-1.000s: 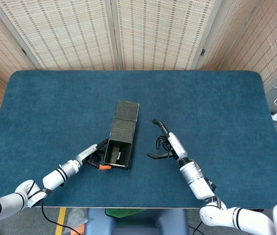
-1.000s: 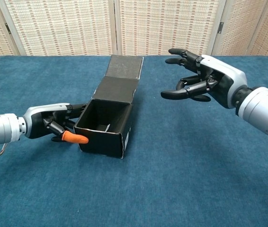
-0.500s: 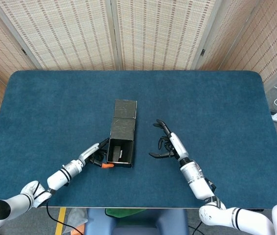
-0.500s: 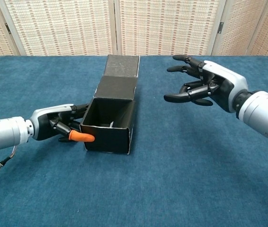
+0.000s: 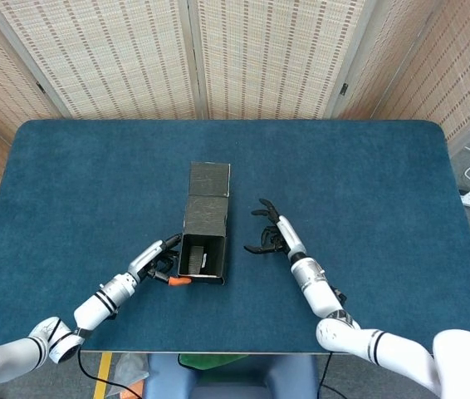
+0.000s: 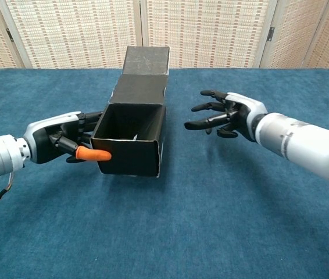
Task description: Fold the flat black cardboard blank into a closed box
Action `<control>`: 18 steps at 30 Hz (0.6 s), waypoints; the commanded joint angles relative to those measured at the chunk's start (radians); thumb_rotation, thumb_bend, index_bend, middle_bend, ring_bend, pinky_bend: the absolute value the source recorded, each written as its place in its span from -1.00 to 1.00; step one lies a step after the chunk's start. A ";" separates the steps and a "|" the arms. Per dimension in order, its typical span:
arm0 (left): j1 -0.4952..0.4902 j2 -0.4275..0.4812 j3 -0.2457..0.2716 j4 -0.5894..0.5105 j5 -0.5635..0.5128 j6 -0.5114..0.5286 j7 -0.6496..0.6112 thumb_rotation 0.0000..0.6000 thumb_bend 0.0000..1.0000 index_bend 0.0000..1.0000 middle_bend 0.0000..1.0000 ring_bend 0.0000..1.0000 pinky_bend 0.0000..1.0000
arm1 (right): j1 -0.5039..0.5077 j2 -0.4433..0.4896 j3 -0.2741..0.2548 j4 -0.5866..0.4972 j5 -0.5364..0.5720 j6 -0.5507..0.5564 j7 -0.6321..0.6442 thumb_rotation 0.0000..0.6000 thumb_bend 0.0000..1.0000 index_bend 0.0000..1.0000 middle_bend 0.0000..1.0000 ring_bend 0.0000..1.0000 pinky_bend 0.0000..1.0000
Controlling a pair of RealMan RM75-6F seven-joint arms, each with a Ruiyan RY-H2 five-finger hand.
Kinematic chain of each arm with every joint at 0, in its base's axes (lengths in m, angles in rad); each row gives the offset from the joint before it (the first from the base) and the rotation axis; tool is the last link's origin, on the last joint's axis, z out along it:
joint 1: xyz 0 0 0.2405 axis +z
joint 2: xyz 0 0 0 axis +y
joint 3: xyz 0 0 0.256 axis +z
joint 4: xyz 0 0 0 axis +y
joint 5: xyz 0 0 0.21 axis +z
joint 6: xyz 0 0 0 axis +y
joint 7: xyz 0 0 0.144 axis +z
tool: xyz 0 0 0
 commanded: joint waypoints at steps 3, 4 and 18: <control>0.013 0.042 -0.003 -0.072 0.007 0.025 0.073 1.00 -0.55 0.07 0.07 0.27 0.87 | 0.071 -0.067 0.066 0.074 0.055 -0.030 -0.037 1.00 -1.00 -1.00 -0.60 0.30 1.00; 0.012 0.049 -0.002 -0.090 0.013 0.030 0.095 1.00 -0.55 0.07 0.07 0.27 0.87 | 0.102 -0.088 0.103 0.088 0.059 -0.019 -0.036 1.00 -1.00 -1.00 -0.59 0.30 1.00; -0.011 0.046 -0.015 -0.133 -0.039 -0.090 0.206 1.00 -0.56 0.04 0.05 0.27 0.87 | 0.150 -0.020 0.218 -0.102 -0.005 -0.048 0.044 1.00 -1.00 -1.00 -0.42 0.36 1.00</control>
